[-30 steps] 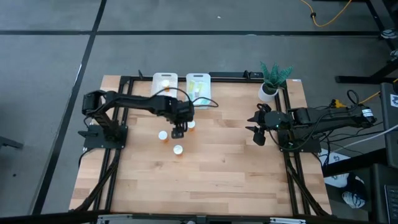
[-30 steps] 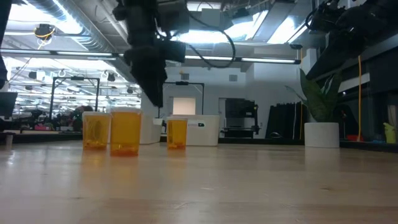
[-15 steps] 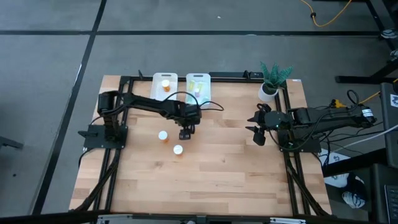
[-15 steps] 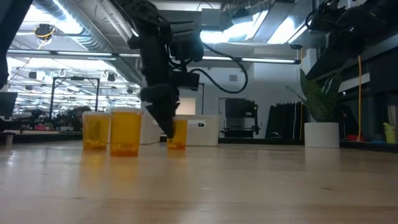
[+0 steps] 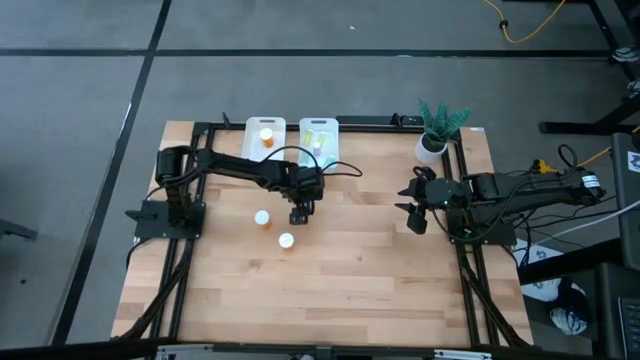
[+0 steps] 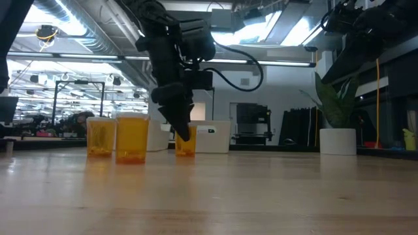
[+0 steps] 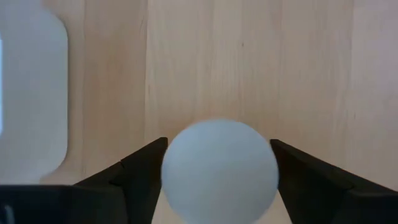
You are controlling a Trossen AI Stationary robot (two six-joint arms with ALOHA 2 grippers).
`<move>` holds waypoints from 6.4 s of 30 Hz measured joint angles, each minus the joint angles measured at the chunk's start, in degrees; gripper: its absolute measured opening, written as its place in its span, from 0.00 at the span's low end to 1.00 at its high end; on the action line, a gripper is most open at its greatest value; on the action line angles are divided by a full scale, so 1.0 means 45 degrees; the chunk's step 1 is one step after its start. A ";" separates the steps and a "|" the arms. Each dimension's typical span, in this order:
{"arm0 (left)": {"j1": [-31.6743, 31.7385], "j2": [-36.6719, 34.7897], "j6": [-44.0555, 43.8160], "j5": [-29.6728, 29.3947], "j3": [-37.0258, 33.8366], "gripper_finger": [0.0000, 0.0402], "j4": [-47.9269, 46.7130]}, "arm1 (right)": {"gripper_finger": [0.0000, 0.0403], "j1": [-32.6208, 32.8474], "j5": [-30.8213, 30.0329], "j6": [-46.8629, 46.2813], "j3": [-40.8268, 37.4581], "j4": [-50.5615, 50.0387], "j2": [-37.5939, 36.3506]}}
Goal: Pick and place medicine bottles into bin by pill shape (circle, oval)
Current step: Put the large orange pill bottle into the left white bin
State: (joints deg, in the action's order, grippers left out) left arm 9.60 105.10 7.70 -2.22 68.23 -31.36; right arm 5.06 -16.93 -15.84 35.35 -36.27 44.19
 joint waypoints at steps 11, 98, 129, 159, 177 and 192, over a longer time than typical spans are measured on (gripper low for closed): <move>-0.0068 -0.0444 -0.0583 0.0053 0.0000 0.45 -0.0116 | 0.43 0.0002 0.0001 0.0001 0.0000 0.0000 0.0003; -0.1005 -0.6941 -0.6553 -0.0573 -0.2647 0.63 -0.8603 | 0.43 0.0000 0.0000 0.0205 -0.0005 0.0019 0.0004; -0.3512 -0.6936 -0.6344 -0.2252 -0.6674 0.63 0.0449 | 0.43 0.0002 -0.0001 0.0244 -0.0005 0.0209 0.0004; 0.4179 -0.7213 0.0741 -0.3574 -0.1195 0.47 -0.4193 | 0.43 0.0000 0.0000 0.0293 -0.0005 0.0189 0.0004; 0.8036 -0.3879 0.2672 -0.0465 -0.1200 0.47 -0.2951 | 0.43 0.0001 0.0000 0.0293 -0.0005 0.0188 0.0003; 0.9457 -0.2055 0.3079 0.0374 -0.1200 0.47 -0.1532 | 0.43 0.0000 0.0002 0.0293 -0.0005 0.0185 0.0004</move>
State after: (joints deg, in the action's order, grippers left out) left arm 52.16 95.85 21.56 -0.54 62.83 -38.26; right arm 5.06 -16.92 -14.52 35.33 -35.44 44.21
